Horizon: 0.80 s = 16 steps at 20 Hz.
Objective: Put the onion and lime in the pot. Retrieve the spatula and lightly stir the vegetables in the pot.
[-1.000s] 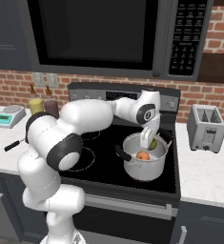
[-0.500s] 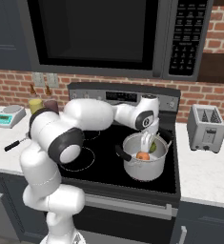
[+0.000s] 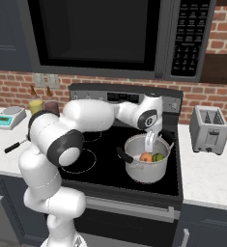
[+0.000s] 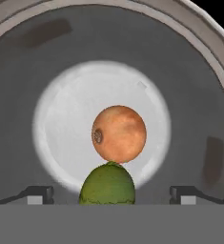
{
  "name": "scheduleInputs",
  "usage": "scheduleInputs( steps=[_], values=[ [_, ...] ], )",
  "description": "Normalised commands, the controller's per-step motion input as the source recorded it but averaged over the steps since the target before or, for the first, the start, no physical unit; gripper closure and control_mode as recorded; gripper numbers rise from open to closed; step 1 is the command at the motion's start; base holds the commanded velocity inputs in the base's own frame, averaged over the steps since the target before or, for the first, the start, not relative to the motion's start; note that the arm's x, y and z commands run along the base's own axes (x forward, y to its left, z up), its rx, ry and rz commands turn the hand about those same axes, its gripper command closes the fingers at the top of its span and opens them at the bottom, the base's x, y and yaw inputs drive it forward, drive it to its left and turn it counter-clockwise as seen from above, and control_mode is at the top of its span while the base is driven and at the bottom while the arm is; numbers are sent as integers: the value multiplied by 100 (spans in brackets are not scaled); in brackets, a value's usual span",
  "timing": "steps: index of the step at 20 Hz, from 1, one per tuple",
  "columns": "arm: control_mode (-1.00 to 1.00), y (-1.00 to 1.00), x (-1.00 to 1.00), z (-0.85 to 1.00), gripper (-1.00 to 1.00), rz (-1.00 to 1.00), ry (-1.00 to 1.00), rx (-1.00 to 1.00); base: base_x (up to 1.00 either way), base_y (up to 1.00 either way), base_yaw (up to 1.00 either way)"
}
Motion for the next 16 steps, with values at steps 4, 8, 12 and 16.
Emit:
scheduleInputs(
  steps=[4, 8, 12, 16],
  values=[
    [-100, 17, -62, 54, -100, 8, -12, 0, 0, 0, 0],
    [-100, 65, -92, 65, -100, 10, -11, 0, 0, 0, 0],
    [-100, 100, -89, 50, -100, 14, -5, 0, 0, 0, 0],
    [-100, 100, -77, 39, -100, 19, -1, -2, 0, 0, 0]
  ],
)
